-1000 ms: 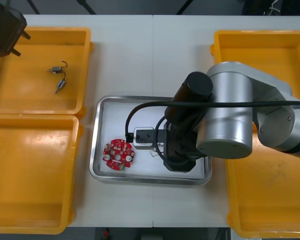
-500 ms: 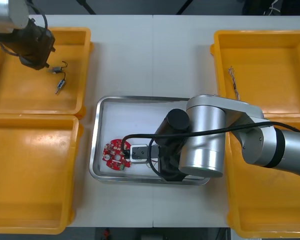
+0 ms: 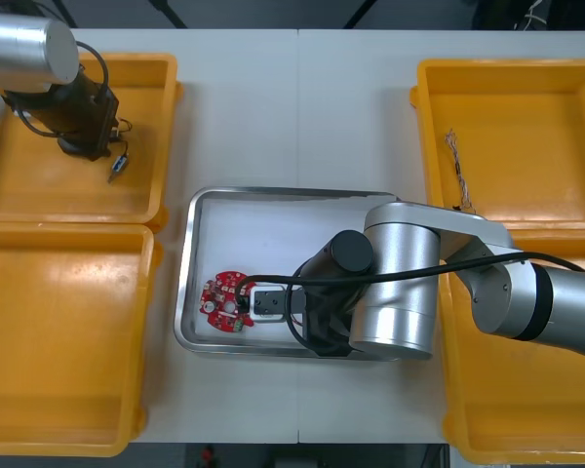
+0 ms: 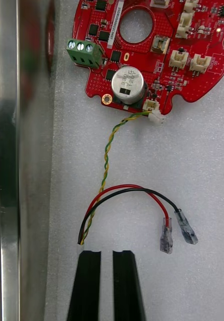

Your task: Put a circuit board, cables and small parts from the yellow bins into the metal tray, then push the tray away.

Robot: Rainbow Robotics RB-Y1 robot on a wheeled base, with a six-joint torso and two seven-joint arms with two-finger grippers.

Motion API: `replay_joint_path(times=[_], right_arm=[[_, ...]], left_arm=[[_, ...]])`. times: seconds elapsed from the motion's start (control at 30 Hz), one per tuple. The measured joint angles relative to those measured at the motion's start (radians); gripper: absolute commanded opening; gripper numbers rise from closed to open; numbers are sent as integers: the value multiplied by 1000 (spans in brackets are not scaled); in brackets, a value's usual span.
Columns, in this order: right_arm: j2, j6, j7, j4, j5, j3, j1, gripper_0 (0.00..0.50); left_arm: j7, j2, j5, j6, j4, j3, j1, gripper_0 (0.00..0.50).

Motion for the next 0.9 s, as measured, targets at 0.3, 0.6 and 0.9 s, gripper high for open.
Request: replay_joint_path(times=[0.3, 0.6, 0.9], right_arm=[[-16, 91, 0, -32, -48, -57, 0, 500], [-46, 215, 0, -54, -185, -284, 3, 500], [-79, 385, -180, -54, -284, -528, 6, 500]], left_arm=[[-1, -11, 12, 0, 1, 0, 0, 500], [-8, -12, 14, 0, 14, 0, 0, 500], [-86, -12, 14, -2, 24, -4, -2, 0]])
